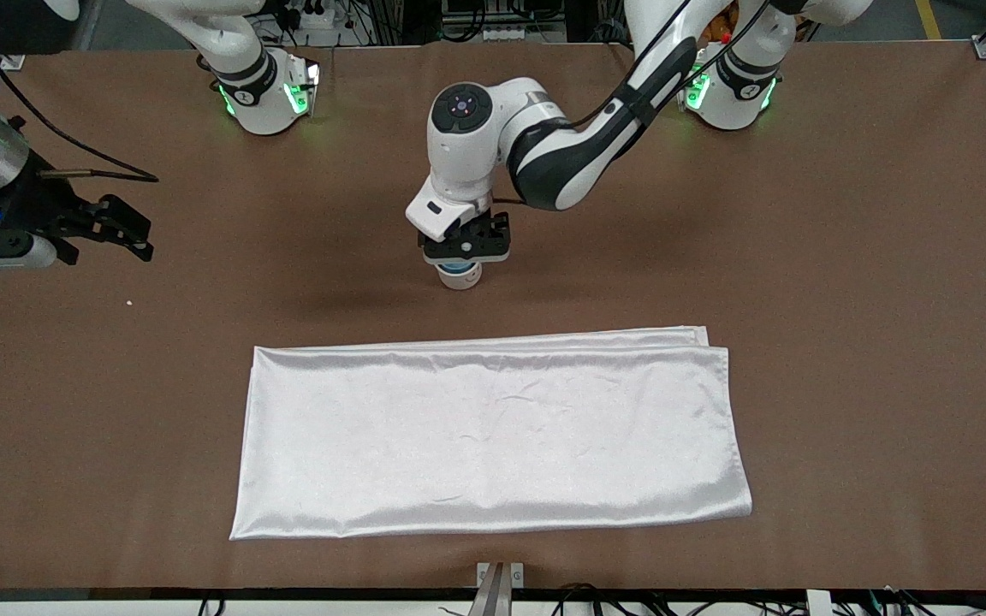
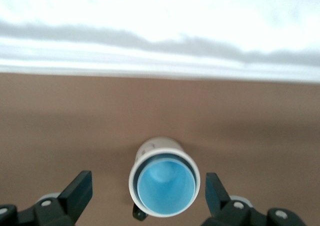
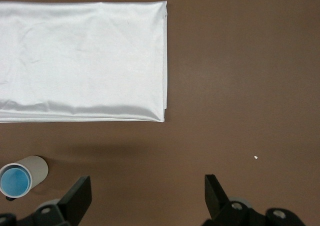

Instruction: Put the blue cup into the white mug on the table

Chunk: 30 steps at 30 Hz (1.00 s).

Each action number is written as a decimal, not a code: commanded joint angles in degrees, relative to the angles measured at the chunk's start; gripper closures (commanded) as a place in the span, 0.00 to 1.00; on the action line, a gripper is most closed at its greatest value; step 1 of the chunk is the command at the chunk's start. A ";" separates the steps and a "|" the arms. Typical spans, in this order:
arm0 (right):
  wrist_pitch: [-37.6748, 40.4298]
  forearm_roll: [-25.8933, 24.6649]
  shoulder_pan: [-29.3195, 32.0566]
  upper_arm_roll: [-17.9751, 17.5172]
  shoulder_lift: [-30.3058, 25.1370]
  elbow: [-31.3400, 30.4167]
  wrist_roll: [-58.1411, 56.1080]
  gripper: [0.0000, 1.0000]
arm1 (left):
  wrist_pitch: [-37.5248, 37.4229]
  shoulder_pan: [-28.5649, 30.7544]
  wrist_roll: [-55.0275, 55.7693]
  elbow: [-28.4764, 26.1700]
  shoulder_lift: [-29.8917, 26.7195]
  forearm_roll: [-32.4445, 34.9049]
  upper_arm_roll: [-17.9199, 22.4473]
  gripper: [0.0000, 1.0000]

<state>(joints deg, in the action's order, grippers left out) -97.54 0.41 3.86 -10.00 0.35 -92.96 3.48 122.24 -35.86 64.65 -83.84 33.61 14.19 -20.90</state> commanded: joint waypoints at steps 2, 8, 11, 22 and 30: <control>0.86 -0.76 -0.44 1.74 0.27 0.68 -5.06 0.00 | -4.55 3.42 -2.67 -1.50 -8.37 2.07 1.12 0.00; 0.95 -0.94 -0.52 1.83 0.27 0.68 -5.24 0.00 | -8.50 9.13 -11.11 -1.50 -14.17 1.98 1.12 0.00; 0.95 -1.46 -0.52 1.74 0.27 0.68 -5.24 0.00 | -10.44 11.77 -13.05 -1.41 -16.63 1.54 1.04 0.00; 1.47 -2.52 -0.61 1.39 0.36 1.90 -5.24 0.00 | -16.50 22.67 -22.79 -1.32 -21.82 0.32 0.86 0.00; 5.60 -2.43 -0.44 1.56 0.71 5.86 -5.24 0.00 | -18.35 31.46 -35.45 -1.32 -23.50 -4.43 0.86 0.00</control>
<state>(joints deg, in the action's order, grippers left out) -95.49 -1.22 3.46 -8.56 0.48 -90.56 -1.20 105.56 -9.14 35.93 -83.70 12.13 12.57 -19.50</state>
